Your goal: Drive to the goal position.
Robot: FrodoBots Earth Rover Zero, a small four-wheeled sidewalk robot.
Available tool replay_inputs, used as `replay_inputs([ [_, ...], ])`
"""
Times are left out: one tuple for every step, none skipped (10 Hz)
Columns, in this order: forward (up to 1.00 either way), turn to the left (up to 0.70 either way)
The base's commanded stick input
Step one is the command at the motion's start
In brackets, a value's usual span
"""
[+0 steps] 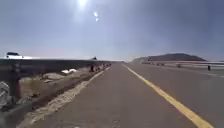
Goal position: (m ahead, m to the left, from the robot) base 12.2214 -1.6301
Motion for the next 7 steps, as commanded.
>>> replay_inputs([
  [0.85, 0.0],
  [0.85, 0.0],
  [0.85, 0.0],
  [0.85, 0.0],
  [0.85, 0.0],
  [0.85, 0.0],
  [0.85, 0.0],
])
